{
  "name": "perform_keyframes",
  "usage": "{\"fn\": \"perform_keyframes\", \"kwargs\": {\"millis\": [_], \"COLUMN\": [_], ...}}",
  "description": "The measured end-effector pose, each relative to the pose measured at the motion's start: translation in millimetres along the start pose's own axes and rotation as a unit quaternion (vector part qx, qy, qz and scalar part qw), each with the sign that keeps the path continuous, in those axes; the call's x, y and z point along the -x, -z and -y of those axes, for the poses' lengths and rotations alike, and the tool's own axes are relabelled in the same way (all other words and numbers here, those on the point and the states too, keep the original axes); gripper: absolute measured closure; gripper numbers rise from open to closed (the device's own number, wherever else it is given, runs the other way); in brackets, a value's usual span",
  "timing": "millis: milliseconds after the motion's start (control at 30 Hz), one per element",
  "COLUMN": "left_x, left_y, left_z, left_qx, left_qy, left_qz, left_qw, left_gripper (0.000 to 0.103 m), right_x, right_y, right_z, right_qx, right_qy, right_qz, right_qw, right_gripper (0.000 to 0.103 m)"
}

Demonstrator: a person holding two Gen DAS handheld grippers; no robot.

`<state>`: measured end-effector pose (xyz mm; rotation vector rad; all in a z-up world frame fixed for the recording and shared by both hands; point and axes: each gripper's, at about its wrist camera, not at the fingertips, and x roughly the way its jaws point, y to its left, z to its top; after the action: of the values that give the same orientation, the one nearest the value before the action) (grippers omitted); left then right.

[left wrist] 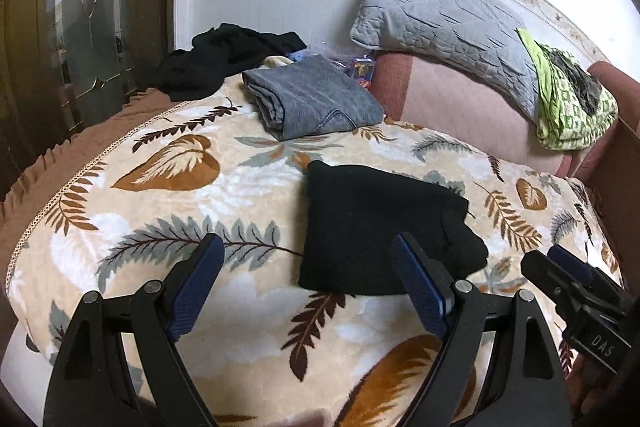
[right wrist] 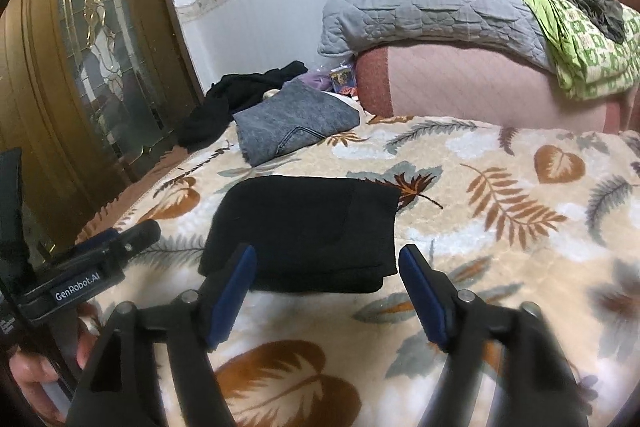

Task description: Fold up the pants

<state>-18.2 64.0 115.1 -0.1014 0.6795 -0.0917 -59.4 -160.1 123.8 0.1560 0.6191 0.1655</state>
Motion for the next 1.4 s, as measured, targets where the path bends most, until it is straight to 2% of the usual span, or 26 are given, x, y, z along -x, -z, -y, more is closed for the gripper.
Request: {"fn": "perform_keyframes", "kwargs": {"millis": [400, 1400], "left_x": [20, 19], "left_y": [3, 8], "left_z": [9, 10], "left_qx": [-0.009, -0.011], "left_qy": [-0.001, -0.021], "left_qz": [0.008, -0.004], "left_qw": [0.9999, 0.9997], "left_gripper": [0.016, 0.016], "right_x": [12, 8], "right_y": [3, 7], "right_z": [-5, 0], "right_qx": [0.006, -0.002], "right_qy": [-0.004, -0.006], "right_qz": [0.005, -0.008], "right_qw": [1.0, 1.0], "right_gripper": [0.023, 0.022]}}
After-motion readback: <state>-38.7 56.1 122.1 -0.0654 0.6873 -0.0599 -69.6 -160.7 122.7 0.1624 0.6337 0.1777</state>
